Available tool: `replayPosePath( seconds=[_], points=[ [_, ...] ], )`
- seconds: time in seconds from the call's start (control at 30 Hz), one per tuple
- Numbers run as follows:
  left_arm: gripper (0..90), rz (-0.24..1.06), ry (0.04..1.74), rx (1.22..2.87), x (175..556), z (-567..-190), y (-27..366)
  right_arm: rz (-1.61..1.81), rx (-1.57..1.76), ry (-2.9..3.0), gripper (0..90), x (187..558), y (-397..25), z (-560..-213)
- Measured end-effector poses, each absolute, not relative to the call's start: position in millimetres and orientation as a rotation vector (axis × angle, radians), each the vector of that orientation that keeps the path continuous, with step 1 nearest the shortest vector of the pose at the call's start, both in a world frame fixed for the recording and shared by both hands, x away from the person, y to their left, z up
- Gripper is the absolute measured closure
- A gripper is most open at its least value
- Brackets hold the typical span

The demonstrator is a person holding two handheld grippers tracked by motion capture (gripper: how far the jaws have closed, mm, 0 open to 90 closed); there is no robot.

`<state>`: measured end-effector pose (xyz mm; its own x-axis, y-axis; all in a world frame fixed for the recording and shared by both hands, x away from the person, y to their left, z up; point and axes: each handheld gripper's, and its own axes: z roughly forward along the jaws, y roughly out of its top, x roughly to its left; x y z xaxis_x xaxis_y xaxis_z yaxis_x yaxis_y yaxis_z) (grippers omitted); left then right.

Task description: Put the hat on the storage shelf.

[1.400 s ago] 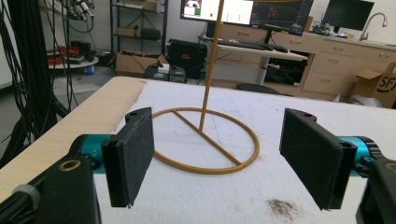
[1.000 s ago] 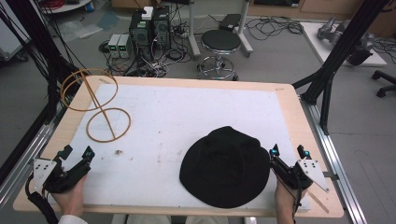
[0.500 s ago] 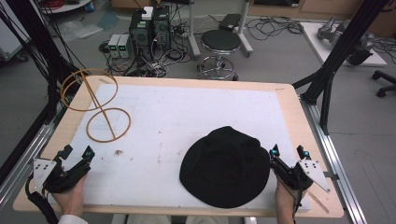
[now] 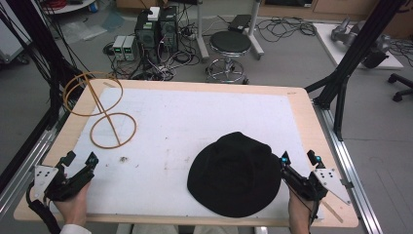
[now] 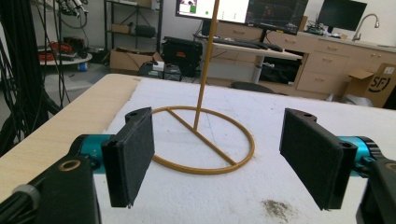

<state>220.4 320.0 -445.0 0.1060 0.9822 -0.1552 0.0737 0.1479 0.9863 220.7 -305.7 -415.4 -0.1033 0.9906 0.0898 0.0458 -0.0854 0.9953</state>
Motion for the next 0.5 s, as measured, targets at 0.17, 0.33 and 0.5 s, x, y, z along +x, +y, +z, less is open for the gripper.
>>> replayPosePath(
  seconds=[0.17,0.33,0.5],
  points=[
    [26.5,0.983,1.241,1.194,220.6,-445.0,320.2,1.366,1.212,1.314,16.7,216.0,-297.0,-409.3],
    [26.4,0.982,1.244,1.194,221.0,-445.1,320.4,1.415,1.149,1.367,16.9,211.5,-284.5,-402.6],
    [26.1,0.982,1.242,1.201,221.7,-445.1,319.8,1.472,1.085,1.403,17.5,207.7,-273.4,-397.9]
  ],
)
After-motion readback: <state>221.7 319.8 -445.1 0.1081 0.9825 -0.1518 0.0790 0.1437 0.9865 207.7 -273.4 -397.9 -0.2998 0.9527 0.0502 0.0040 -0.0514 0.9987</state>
